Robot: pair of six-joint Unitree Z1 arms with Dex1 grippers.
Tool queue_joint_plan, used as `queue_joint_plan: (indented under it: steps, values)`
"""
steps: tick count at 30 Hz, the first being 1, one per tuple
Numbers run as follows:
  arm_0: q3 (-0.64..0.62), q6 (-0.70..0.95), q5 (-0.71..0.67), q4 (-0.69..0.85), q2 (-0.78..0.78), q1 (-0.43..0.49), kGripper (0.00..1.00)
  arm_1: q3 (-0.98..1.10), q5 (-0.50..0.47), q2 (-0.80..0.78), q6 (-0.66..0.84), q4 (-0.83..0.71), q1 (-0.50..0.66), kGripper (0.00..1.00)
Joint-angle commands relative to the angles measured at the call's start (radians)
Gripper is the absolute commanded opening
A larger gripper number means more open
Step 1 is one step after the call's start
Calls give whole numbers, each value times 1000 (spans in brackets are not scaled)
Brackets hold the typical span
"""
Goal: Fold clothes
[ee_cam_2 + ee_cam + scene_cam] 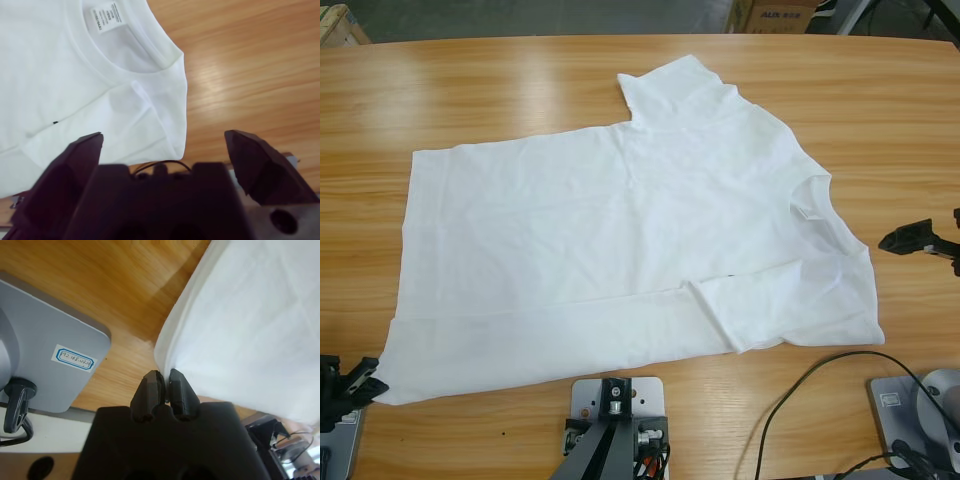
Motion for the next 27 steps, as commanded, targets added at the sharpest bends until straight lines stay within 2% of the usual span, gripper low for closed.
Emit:
queue_joint_plan:
  steps: [1,3,4,5,6,7,8,9,12,13,15,16,18,22,27]
  values:
    - [-6,26,-13,18,44,42,0,-25,124,35,-1,40,9,836]
    - [-6,30,-11,17,45,42,0,-27,176,-5,82,57,9,699]
    - [-6,32,-10,15,50,42,0,-27,181,-20,154,60,17,569]
    - [-6,35,-9,12,55,42,0,-28,179,-18,247,59,36,482]
    - [-6,37,-9,9,58,42,0,-27,179,-12,362,59,56,483]
    - [-5,39,-8,7,59,42,0,-22,180,-9,516,61,92,573]
    - [-4,41,-8,5,57,42,0,-13,176,-2,671,61,145,817]
    - [-2,43,-6,2,57,42,0,0,153,6,796,66,191,922]
    - [2,47,-6,-4,47,42,0,50,86,-17,987,38,210,922]
    - [2,48,-6,-4,42,42,0,64,98,-29,1050,32,223,922]
    - [2,49,-6,-4,37,42,0,126,147,-112,1288,-3,294,916]
    - [2,49,-6,-4,37,42,0,161,150,-161,1354,-30,303,872]
    - [5,58,-6,-17,45,42,0,175,97,-205,1416,-72,303,855]
    - [7,70,-12,-24,51,42,0,203,69,-210,1506,-95,303,865]
    - [11,81,-17,-36,59,42,0,257,82,-182,1563,-163,313,815]
